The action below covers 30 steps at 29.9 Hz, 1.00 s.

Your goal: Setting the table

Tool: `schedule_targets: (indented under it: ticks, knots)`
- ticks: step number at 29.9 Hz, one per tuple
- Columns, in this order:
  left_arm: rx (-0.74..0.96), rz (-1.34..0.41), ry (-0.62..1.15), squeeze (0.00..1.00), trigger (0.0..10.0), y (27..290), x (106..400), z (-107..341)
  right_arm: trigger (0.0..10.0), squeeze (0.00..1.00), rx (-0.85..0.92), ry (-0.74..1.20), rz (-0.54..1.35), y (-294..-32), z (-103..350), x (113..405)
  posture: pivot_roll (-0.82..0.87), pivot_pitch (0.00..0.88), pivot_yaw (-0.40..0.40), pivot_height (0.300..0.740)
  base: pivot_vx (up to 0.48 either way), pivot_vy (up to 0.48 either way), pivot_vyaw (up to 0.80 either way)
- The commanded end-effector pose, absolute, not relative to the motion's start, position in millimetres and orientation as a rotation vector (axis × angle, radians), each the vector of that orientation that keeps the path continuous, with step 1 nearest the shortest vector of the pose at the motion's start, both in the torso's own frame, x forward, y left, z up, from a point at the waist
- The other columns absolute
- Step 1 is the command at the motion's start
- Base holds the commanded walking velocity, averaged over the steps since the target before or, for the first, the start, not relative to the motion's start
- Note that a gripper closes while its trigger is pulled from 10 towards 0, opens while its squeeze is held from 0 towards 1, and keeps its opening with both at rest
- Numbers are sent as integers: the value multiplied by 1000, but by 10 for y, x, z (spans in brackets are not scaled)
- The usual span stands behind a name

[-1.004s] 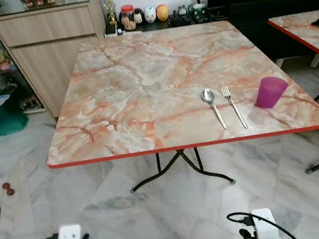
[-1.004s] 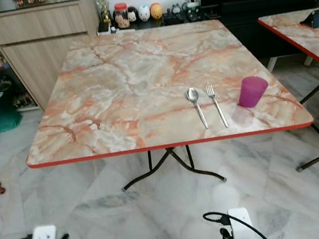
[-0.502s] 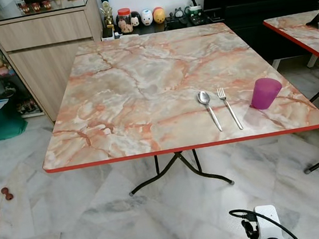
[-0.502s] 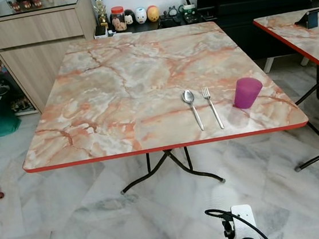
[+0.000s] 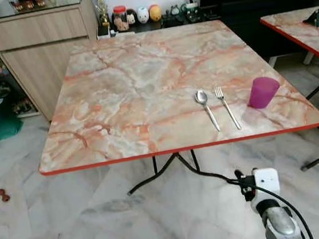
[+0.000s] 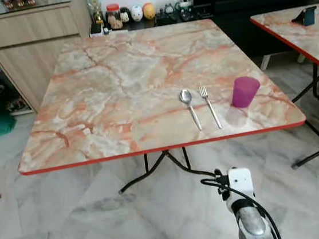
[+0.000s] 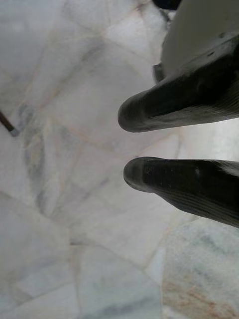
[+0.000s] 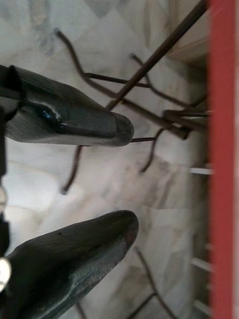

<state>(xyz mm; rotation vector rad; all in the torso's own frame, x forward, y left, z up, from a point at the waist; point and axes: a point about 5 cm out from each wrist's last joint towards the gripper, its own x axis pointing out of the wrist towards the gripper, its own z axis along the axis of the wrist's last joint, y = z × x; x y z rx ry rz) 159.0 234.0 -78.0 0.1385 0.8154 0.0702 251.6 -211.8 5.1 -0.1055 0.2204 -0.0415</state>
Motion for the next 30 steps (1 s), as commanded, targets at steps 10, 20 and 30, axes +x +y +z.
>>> schedule_targets:
  ticks: [10, 20, 30]
  knots:
    - [148, 109, 893, 0, 10000, 2419, 1384, -859, 10000, 0, -88, 64, -55, -2055, 447, 2603, -63, 0, 11, 707, 0, 0, 0]
    - [129, 142, 895, 0, 10000, 2450, 1443, -841, 10000, 0, -42, -56, -1, -1853, 958, 3101, -35, 0, -2, 707, 0, 0, 0]
    - [79, 185, 900, 0, 10000, 2429, 1439, -854, 10000, 0, -11, -94, 29, -1724, 1118, 3206, -38, 0, 0, 707, 0, 0, 103]
